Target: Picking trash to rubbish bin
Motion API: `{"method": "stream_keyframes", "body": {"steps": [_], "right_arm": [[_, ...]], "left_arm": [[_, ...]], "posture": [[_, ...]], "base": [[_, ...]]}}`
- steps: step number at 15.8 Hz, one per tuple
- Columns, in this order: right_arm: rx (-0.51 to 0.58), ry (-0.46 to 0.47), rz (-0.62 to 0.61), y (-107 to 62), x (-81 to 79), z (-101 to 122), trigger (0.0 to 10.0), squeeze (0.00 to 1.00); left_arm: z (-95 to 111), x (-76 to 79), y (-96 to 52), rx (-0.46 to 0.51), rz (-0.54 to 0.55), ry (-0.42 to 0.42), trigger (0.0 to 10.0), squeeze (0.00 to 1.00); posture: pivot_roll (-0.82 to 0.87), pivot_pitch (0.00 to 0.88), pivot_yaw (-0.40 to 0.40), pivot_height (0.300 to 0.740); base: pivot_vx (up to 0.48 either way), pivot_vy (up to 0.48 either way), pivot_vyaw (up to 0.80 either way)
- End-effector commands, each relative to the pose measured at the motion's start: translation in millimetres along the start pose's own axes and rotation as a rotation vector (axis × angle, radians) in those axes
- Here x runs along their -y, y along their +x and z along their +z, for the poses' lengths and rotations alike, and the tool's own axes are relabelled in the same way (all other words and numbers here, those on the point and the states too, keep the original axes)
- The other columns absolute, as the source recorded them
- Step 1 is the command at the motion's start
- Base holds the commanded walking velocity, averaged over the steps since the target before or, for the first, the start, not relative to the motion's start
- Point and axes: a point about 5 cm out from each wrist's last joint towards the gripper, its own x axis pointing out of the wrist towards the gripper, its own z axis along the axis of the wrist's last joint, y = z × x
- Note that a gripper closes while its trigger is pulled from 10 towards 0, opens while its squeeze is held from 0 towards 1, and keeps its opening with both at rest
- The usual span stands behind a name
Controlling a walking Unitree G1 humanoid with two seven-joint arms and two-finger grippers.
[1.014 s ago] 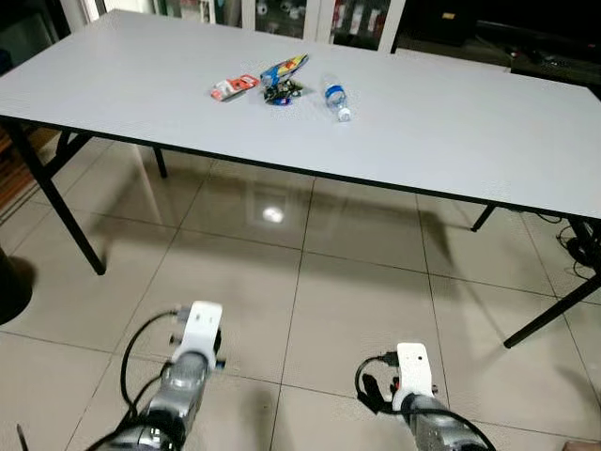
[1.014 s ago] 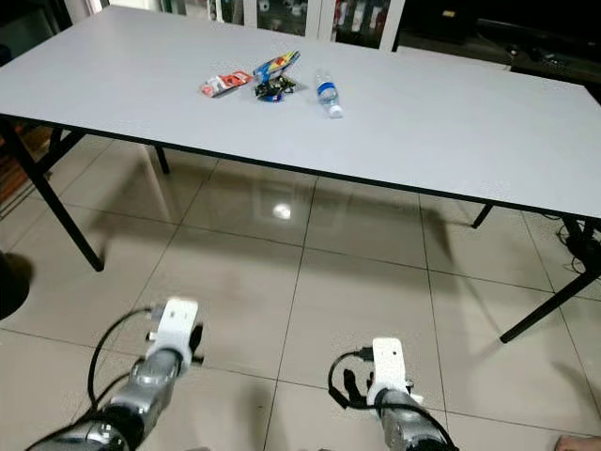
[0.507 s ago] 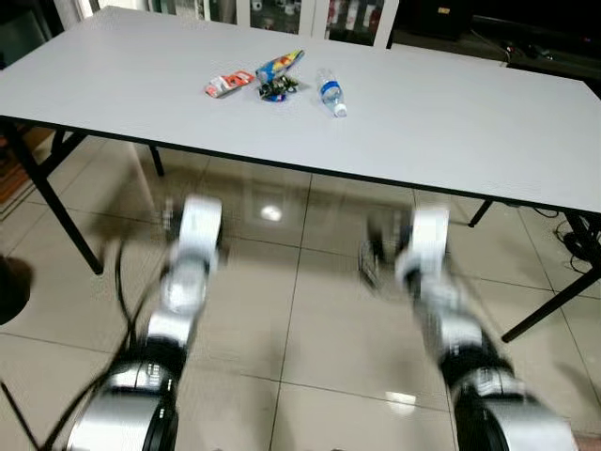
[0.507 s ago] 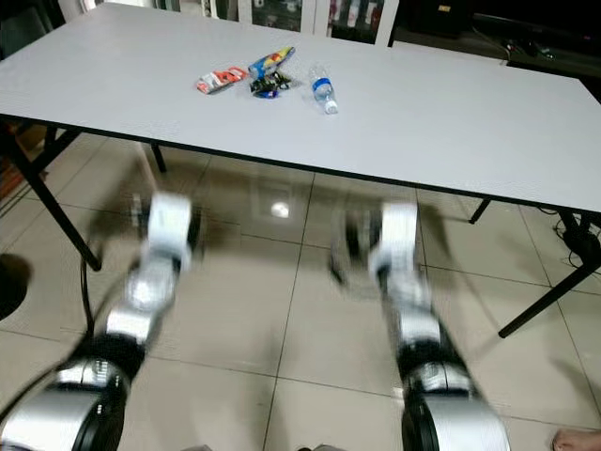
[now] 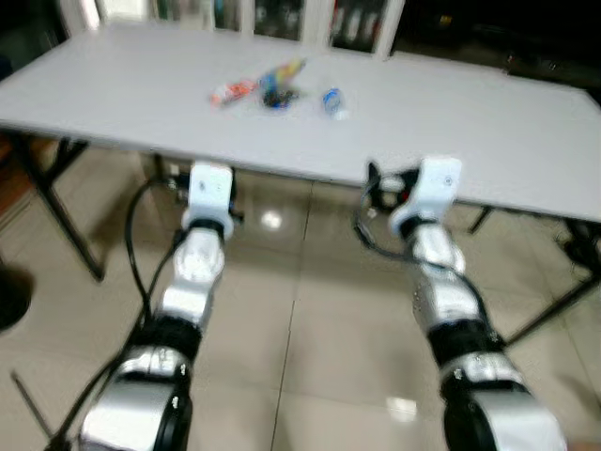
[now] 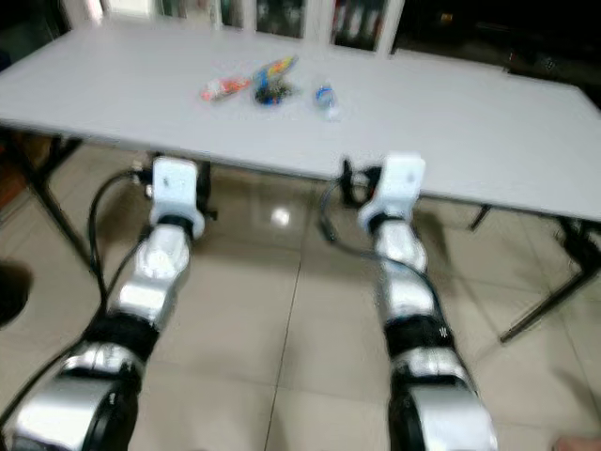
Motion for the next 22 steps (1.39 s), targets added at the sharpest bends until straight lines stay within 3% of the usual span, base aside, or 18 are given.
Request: {"method": "stream_keyframes", "body": {"steps": [1, 10, 22], "right_arm": [[-0.006, 0.007, -0.033, -0.8, 11.2, 1.9, 10.0, 0.00], [-0.015, 0.010, -0.012, -3.5, -1.3, -0.6, 10.0, 0.00], [-0.034, -0.003, 0.001, -5.3, -1.8, -2.0, 10.0, 0.00]], "left_arm": [[12.7, 9.8, 4.8, 0.035, -0.021, -0.011, 10.0, 0.00], [14.4, 8.0, 2.4, 0.041, -0.033, -0.001, 10.0, 0.00], [19.8, 13.0, 3.9, 0.044, -0.054, 0.004, 10.0, 0.00]], "posture": [[-0.07, 0.000, -0.113, 0.740], [-0.05, 0.000, -0.102, 0.740], [-0.06, 0.000, -0.104, 0.740]], "base": [[0.446, 0.000, -0.80], [0.460, 0.000, -0.08], [0.461, 0.000, 0.00]]}}
